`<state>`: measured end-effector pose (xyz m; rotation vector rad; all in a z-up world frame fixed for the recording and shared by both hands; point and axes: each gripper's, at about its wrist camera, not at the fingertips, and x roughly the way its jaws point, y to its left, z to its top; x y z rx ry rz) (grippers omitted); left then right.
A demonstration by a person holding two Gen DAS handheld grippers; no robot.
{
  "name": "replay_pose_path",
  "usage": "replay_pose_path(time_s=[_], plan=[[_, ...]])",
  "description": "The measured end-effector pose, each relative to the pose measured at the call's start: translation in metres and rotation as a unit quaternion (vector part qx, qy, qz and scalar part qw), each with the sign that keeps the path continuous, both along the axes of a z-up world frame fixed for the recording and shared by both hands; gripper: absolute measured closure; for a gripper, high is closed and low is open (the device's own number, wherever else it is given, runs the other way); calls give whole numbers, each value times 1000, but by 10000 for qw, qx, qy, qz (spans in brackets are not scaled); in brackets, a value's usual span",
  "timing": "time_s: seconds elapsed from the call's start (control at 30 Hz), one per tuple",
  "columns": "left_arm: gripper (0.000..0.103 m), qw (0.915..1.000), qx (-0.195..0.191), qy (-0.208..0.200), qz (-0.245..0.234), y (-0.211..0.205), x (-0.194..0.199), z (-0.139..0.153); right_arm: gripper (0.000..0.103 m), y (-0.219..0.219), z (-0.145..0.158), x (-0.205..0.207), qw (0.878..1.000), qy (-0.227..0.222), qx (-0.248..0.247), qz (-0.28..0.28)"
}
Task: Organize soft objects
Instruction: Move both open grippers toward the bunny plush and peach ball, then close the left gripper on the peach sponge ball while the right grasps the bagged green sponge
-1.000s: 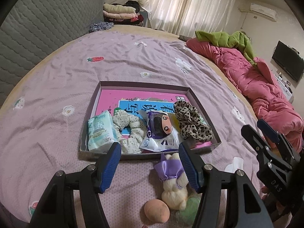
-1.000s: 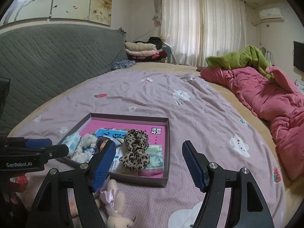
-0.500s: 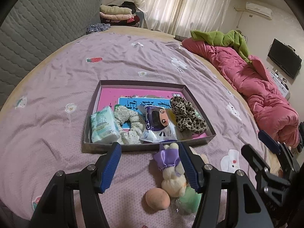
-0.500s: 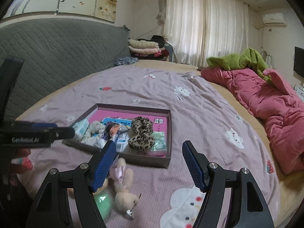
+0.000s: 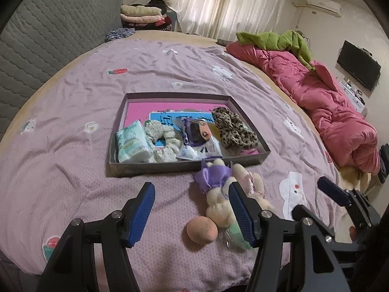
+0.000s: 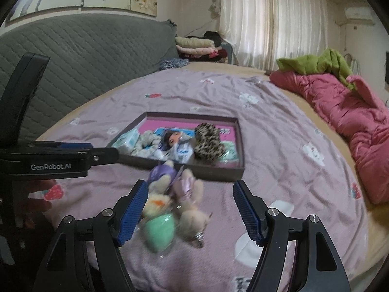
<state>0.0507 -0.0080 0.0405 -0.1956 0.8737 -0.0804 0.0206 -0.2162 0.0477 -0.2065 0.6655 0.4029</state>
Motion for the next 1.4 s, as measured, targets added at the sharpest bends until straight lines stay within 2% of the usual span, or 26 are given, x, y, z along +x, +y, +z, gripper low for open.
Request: replay_pose_path(time_s=[0.4,0.8,1.0,1.4], plan=[[41,9999,122,70,15,0,-10,-2,29,6,-5,-10,9997,238,9,47],[41,9994,215,278,-49,-1,-19,-15,29,11,-16,-21,9987,436,-169,194],[41,9987,284,398,-140,-3,-24,-22,29,15,-27,-22,9966,709,-327,251],[41,9968,315,663,-313,-12,-26,-41,29,10,-51,-12,9910,1317,-147,164]])
